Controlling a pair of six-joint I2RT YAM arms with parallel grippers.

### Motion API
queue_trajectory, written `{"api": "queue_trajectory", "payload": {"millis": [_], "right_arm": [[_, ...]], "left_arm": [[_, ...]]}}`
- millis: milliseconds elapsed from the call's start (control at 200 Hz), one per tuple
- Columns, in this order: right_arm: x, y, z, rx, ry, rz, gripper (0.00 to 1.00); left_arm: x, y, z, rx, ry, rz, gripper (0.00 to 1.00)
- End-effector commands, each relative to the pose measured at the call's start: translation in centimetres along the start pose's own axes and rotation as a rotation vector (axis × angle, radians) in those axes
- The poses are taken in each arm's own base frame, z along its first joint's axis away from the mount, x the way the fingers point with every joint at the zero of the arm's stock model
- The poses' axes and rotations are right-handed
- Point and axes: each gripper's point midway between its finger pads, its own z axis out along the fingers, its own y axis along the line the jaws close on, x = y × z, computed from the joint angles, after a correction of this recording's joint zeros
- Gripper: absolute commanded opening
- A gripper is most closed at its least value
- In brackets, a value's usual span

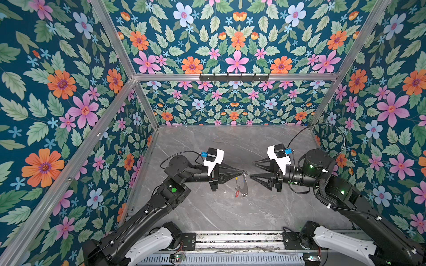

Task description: Remove the keys from the keyring

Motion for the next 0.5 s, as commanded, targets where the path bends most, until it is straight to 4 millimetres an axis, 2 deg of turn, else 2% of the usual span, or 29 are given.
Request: {"api": "queue_trajectory", "payload": {"millis": [0,150,340,495], "right_arm": [[-0.4,1.1,0.3,-0.078,-0.021,-0.004,0.58],[0.1,2.2,0.9,-0.172,0.004,0.017,0.58],[0.3,1.8,1.6,-0.172,0.014,0.032,0.57],[0.5,1.9,2.1,-0.196,0.025,0.046,0.52]], "left_arm": [[-1.6,-1.1,-0.1,0.045,-0.062,0.064,0.00],[-1.5,-1.2,-0.1,0.060,-0.071,0.055,0.00],[-1.4,-1.4,-0.1,0.082,-0.086,0.049,0.00],[-1.4,-1.5,-0.2,0.087,-0.096,0.047,0.00]]}}
